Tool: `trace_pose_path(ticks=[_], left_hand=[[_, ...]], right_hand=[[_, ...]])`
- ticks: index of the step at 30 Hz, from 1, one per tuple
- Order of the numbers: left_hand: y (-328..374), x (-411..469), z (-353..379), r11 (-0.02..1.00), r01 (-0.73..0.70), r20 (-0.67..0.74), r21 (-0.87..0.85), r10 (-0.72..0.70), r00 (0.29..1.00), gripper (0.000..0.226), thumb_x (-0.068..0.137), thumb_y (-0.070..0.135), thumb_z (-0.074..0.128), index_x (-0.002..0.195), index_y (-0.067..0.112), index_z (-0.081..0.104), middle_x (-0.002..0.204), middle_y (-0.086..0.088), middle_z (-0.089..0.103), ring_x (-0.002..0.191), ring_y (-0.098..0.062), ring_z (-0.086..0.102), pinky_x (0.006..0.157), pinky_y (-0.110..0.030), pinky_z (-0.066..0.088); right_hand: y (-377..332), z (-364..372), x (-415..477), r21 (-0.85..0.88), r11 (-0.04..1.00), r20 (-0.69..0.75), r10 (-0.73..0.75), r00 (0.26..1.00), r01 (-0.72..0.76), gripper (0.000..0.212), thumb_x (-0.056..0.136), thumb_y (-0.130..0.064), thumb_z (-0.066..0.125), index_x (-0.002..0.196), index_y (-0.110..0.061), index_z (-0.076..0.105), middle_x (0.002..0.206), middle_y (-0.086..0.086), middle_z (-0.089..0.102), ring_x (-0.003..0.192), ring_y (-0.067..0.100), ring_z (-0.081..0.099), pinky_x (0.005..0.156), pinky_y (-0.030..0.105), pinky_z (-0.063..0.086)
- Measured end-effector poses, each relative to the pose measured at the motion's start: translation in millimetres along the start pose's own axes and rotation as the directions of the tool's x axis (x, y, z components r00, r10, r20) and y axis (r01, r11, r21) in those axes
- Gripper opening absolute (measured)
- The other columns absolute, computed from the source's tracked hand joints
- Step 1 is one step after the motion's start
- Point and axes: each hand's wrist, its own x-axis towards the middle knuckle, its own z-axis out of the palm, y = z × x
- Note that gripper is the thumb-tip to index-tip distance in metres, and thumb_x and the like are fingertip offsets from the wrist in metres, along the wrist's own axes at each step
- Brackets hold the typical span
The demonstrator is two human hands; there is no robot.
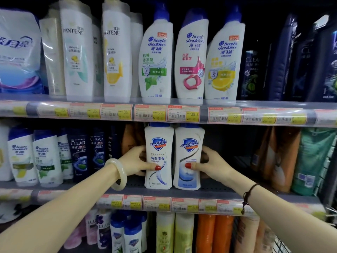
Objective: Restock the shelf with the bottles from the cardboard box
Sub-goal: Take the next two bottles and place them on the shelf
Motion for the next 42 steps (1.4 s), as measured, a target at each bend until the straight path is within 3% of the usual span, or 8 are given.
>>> trace_pose_path(ticks=[8, 19, 24, 27, 31, 33, 36, 42], left_hand=[[-5, 7, 1, 0.999, -0.029, -0.035, -0.044, 0.028, 0.999, 0.041, 0.075, 0.004, 0.072, 0.098, 0.032, 0.053, 0.100, 0.005, 0.062, 0.093, -0.009, 0.060, 0.069, -0.031, 0.056], [-9, 13, 0, 0.998, 0.028, -0.066, -0.052, -0.031, 0.997, 0.037, 0.077, 0.004, 0.070, 0.104, 0.024, 0.055, 0.100, 0.004, 0.063, 0.100, -0.018, 0.059, 0.084, -0.039, 0.052], [-8, 7, -2, 0.994, 0.092, -0.082, 0.054, -0.088, 0.993, 0.044, 0.077, 0.012, 0.072, 0.118, 0.013, 0.055, 0.099, 0.000, 0.066, 0.106, -0.021, 0.062, 0.085, -0.039, 0.055], [-4, -4, -6, 0.969, 0.183, -0.045, 0.168, -0.178, 0.983, 0.049, 0.078, 0.014, 0.072, 0.122, 0.010, 0.053, 0.099, -0.007, 0.066, 0.108, -0.021, 0.060, 0.088, -0.041, 0.054], [5, -29, -20, 0.916, 0.241, 0.017, 0.321, -0.260, 0.965, 0.054, 0.077, 0.019, 0.073, 0.126, 0.013, 0.051, 0.104, -0.005, 0.066, 0.107, -0.020, 0.061, 0.086, -0.037, 0.054], [8, -45, -31, 0.875, 0.264, 0.051, 0.407, -0.310, 0.949, 0.049, 0.079, 0.021, 0.071, 0.125, 0.015, 0.054, 0.110, -0.003, 0.064, 0.105, -0.018, 0.061, 0.087, -0.034, 0.054], [8, -70, -52, 0.825, 0.293, 0.042, 0.483, -0.356, 0.933, 0.044, 0.082, 0.019, 0.068, 0.124, 0.016, 0.056, 0.108, 0.001, 0.064, 0.098, -0.013, 0.061, 0.080, -0.029, 0.054], [-8, -125, -104, 0.779, 0.360, -0.061, 0.514, -0.385, 0.921, 0.045, 0.080, 0.018, 0.070, 0.122, 0.011, 0.055, 0.108, -0.003, 0.065, 0.089, -0.014, 0.064, 0.071, -0.022, 0.055]], right_hand=[[2, 4, 11, 0.018, 1.000, 0.006, 0.014, 1.000, -0.014, 0.050, 0.078, -0.013, 0.072, 0.121, -0.023, 0.048, 0.111, 0.000, 0.066, 0.103, 0.019, 0.065, 0.081, 0.044, 0.058], [11, 7, 16, 0.011, 0.999, -0.016, 0.046, 0.999, -0.046, 0.041, 0.080, -0.022, 0.071, 0.117, -0.022, 0.054, 0.116, 0.003, 0.066, 0.106, 0.019, 0.064, 0.086, 0.041, 0.057], [5, 0, 8, -0.268, 0.960, -0.007, 0.077, 0.997, -0.076, 0.033, 0.081, -0.035, 0.068, 0.103, -0.011, 0.067, 0.090, -0.005, 0.068, 0.071, 0.001, 0.061, 0.048, 0.009, 0.043], [1, -5, 5, -0.484, 0.869, 0.033, 0.130, 0.991, -0.098, 0.030, 0.080, -0.037, 0.070, 0.081, -0.008, 0.065, 0.068, -0.004, 0.061, 0.059, 0.007, 0.055, 0.051, 0.017, 0.041], [-20, 2, -2, -0.790, 0.611, 0.132, 0.259, 0.957, -0.056, 0.030, 0.076, -0.038, 0.071, 0.064, -0.018, 0.053, 0.065, -0.001, 0.055, 0.061, 0.016, 0.052, 0.054, 0.025, 0.041], [-37, 12, -5, -0.818, 0.575, 0.219, 0.284, 0.933, 0.017, 0.024, 0.078, -0.035, 0.069, 0.072, -0.014, 0.060, 0.067, 0.001, 0.057, 0.061, 0.017, 0.054, 0.054, 0.025, 0.045], [-64, 41, -8, -0.758, 0.644, 0.353, 0.269, 0.896, 0.105, 0.033, 0.080, -0.037, 0.068, 0.088, -0.006, 0.068, 0.076, 0.005, 0.067, 0.066, 0.017, 0.063, 0.056, 0.024, 0.051], [-103, 141, -2, -0.621, 0.685, 0.566, 0.055, 0.823, 0.381, 0.047, 0.079, -0.036, 0.070, 0.115, -0.007, 0.063, 0.099, 0.004, 0.065, 0.079, 0.016, 0.060, 0.070, 0.029, 0.052]])
